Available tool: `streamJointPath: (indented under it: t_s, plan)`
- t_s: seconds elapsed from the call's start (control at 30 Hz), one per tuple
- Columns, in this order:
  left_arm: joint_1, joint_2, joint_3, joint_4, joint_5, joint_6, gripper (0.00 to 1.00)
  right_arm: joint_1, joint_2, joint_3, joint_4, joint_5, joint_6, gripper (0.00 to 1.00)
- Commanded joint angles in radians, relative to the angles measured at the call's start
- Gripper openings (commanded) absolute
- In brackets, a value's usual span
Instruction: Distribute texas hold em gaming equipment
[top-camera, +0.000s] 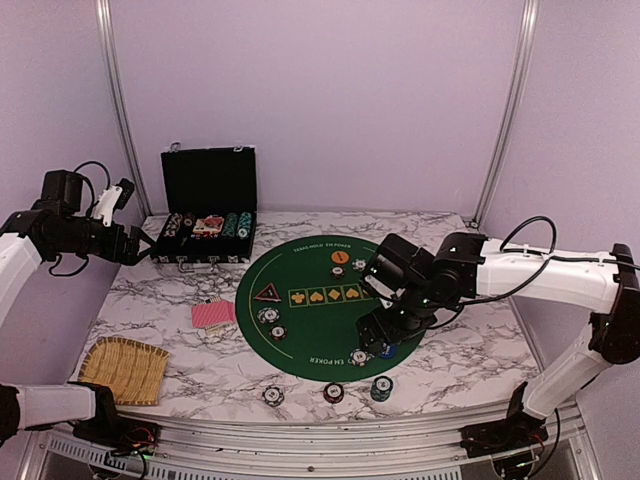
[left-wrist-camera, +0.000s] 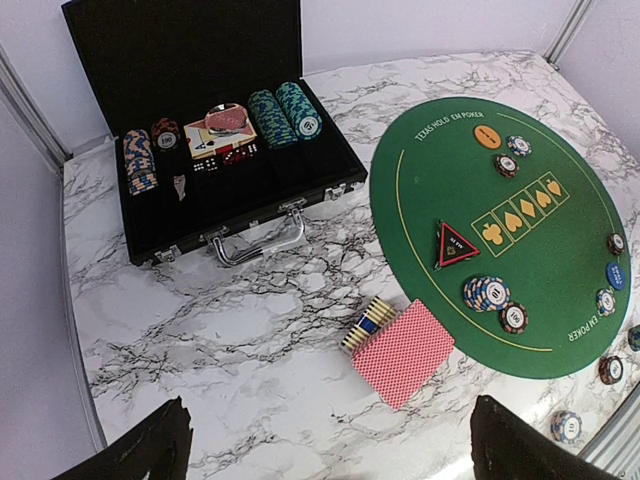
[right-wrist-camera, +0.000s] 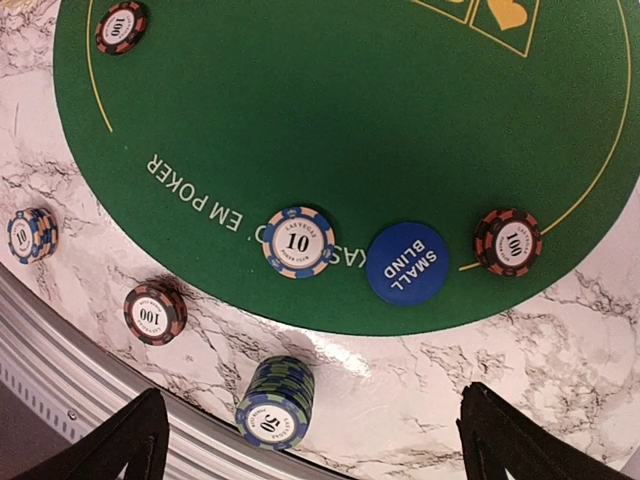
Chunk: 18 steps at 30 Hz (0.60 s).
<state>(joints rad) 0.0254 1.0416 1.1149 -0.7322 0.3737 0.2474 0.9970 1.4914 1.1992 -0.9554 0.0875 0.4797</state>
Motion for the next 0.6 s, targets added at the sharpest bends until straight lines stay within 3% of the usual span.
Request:
streamJointPath:
  t_s: [0.0, 0.3, 0.57]
  plan:
    - [0.002, -0.002, 0.013, -0.026, 0.007, 0.007, 0.99, 0.014, -0.020, -0.016, 0.049, -0.055, 0.008, 0.99]
    - [0.002, -0.003, 0.001, -0.025, 0.035, 0.000, 0.99, 0.091, -0.007, -0.041, 0.055, -0.077, 0.028, 0.98]
    - [0.003, 0.000, 0.005, -0.023, 0.044, -0.006, 0.99, 0.141, 0.026, -0.118, 0.063, -0.077, 0.045, 0.92]
